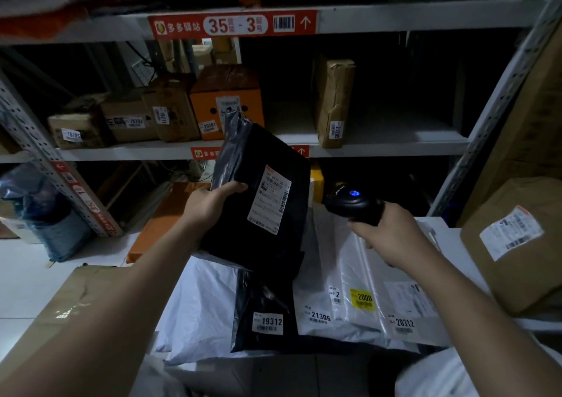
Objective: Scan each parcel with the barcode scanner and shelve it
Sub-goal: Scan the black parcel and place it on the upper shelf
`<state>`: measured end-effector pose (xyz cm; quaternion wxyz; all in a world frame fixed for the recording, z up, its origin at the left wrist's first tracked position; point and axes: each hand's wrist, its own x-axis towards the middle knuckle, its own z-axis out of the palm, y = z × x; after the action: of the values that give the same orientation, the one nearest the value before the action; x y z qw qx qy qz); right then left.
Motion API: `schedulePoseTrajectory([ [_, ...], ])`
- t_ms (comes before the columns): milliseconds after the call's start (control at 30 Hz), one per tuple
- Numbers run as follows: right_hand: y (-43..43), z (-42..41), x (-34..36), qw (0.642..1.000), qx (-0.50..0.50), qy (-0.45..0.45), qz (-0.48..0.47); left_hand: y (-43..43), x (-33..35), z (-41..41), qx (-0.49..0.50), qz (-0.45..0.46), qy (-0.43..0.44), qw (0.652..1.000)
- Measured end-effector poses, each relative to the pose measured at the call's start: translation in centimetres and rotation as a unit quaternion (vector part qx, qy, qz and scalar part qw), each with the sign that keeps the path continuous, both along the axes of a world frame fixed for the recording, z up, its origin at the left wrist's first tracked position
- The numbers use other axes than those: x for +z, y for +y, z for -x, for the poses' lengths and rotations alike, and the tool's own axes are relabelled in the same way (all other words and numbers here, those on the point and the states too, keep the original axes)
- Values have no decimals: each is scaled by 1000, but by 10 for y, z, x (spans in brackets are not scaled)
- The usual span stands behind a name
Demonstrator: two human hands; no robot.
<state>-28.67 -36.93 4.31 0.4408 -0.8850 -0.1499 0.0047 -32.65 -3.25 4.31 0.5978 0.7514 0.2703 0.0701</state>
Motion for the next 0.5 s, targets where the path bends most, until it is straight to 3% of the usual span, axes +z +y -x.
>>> schedulePoseTrajectory([
  [267, 7, -30, 1, 995, -60, 39, -69, -18, 15, -22, 36, 71, -32, 996],
  [500, 1, -55, -4, 987, -112, 49, -103, -30, 36, -60, 40, 47, -67, 996],
])
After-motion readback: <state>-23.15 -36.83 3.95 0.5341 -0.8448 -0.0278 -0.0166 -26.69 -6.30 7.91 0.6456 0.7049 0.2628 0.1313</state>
